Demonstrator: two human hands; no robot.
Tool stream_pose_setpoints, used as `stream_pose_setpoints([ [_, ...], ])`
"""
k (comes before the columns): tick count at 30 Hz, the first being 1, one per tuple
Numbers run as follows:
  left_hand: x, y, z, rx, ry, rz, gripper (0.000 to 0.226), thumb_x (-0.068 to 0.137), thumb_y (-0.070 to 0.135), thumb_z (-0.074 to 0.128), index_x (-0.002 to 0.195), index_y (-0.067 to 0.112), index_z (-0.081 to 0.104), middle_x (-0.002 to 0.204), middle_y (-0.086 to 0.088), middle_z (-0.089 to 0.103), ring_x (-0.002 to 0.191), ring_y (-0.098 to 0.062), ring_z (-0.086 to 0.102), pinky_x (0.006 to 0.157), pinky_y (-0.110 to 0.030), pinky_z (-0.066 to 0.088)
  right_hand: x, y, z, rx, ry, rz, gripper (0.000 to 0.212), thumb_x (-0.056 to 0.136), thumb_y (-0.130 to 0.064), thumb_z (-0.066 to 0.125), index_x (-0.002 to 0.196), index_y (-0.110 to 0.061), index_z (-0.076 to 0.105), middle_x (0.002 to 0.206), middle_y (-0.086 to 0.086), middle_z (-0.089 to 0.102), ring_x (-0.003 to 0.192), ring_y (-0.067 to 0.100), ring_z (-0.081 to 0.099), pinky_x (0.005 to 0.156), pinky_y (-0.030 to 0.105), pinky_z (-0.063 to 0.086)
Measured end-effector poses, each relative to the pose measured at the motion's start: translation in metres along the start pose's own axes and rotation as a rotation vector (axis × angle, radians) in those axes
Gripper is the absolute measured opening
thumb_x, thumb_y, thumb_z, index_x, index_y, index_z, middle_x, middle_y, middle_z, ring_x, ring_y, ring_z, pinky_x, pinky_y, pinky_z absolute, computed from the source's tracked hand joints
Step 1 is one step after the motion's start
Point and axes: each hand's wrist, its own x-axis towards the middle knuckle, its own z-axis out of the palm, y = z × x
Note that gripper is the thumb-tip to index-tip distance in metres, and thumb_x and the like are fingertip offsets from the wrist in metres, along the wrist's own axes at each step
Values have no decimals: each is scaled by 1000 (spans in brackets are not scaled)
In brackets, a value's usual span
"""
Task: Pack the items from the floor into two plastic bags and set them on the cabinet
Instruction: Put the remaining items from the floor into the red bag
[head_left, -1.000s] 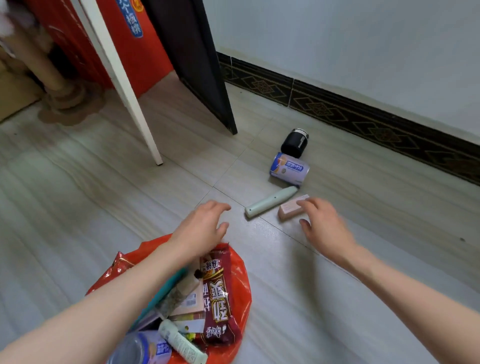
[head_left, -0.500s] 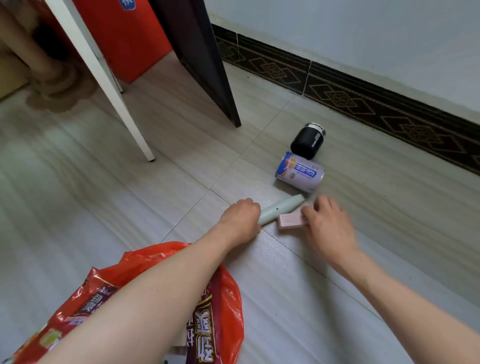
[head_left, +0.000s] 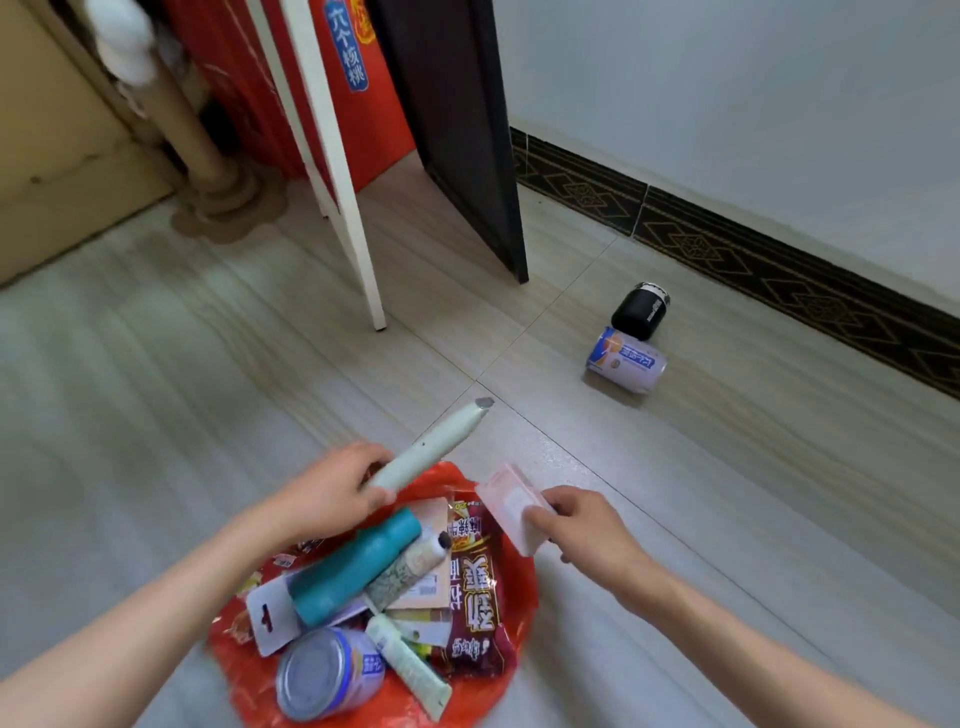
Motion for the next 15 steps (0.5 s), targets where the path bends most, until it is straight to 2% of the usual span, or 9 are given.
stream_pose_setpoints([
  [3,-44,-17,21,-114,25,-92,29,80,25,66,107,19,60,103,0,63,91,-15,55,79,-25,40,-15,-4,41,24,-33,-19,17,81,-23,59,97,-19,57,80,-6,58,72,10,53,59,16,38],
  [5,-59,-23,40,-93,10,-124,31,78,30,67,107,22,58,101,5,58,93,-12,53,78,-22,36,-20,-4,61,-13,-74,-47,18,80,-22,60,95,-21,51,74,-10,55,64,4,51,51,11,37],
  [7,-67,-24,54,-64,21,-137,33,78,34,68,107,25,54,99,8,51,98,-11,52,79,-20,34,-21,-5,74,-63,-104,-75,22,80,-16,60,97,-22,48,78,-8,59,66,7,55,62,15,47],
  [9,-70,-18,66,-65,89,-141,35,78,34,66,108,26,48,102,9,50,103,-14,53,83,-24,38,-19,-7,83,-77,-80,-93,24,78,-11,60,100,-19,51,90,-3,63,77,16,62,77,31,53],
  [10,-71,-12,71,-68,127,-147,39,80,34,63,112,27,44,108,7,51,106,-16,54,85,-28,42,-18,-9,87,-77,-59,-97,25,78,-10,60,101,-17,54,95,-1,63,82,18,64,79,34,53],
  [12,-73,2,82,-73,191,-179,48,83,36,58,124,25,34,121,4,52,109,-20,56,86,-33,45,-16,-9,92,-79,-21,-104,28,78,-9,60,106,-15,58,102,1,63,85,16,63,80,30,52],
  [15,-80,13,98,-121,250,-239,57,85,39,55,131,23,25,124,-1,55,109,-22,57,84,-32,46,-14,-5,93,-85,-23,-106,31,78,-9,60,108,-16,60,101,2,64,87,16,62,82,32,52],
])
